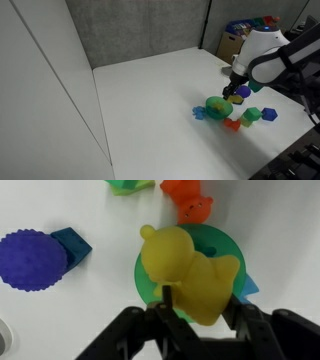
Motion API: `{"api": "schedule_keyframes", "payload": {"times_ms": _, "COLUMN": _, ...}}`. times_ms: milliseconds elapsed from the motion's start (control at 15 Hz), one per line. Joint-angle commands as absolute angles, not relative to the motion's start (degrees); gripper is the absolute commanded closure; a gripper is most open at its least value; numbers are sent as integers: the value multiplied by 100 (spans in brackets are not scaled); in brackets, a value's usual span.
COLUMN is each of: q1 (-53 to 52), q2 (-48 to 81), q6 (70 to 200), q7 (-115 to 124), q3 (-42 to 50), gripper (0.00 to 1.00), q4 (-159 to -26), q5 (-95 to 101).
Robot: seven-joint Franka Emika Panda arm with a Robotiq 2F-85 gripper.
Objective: Put the yellow objects in the bowl
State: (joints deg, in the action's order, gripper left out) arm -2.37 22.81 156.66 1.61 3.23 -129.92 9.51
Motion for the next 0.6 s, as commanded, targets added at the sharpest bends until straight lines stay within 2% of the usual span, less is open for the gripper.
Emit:
{"api": "schedule_keyframes", "payload": {"times_ms": 0, "q1": -527, "q2": 2715, "q6": 15668, "q7": 694, "q3": 436, "gripper": 75, "q4": -12404, "q5": 977}}
{"api": "schedule_keyframes", "payload": {"times_ms": 267, "q1": -736, "q2": 3093, "q6": 15631, "q7": 1088, "q3": 595, "gripper": 74, "q4": -11967, "q5": 981}}
{"api": "schedule_keyframes", "payload": {"times_ms": 333, "q1": -723, "q2": 3126, "q6": 15618, "q7": 1099, "q3": 603, "gripper": 25, "q4": -11917, "q5": 939}}
{"api": "schedule_keyframes", "payload": {"times_ms": 467, "q1": -648, "q2": 3100, "q6": 15557, "q7": 1061, "q3": 588, "gripper": 26, "q4": -11895, "q5": 862}}
{"api": "schedule_keyframes", "payload": {"times_ms": 533, "q1": -627, "q2": 3067, "q6": 15555, "q7": 1047, "q3": 605, "gripper": 19, "q4": -11906, "q5": 862}}
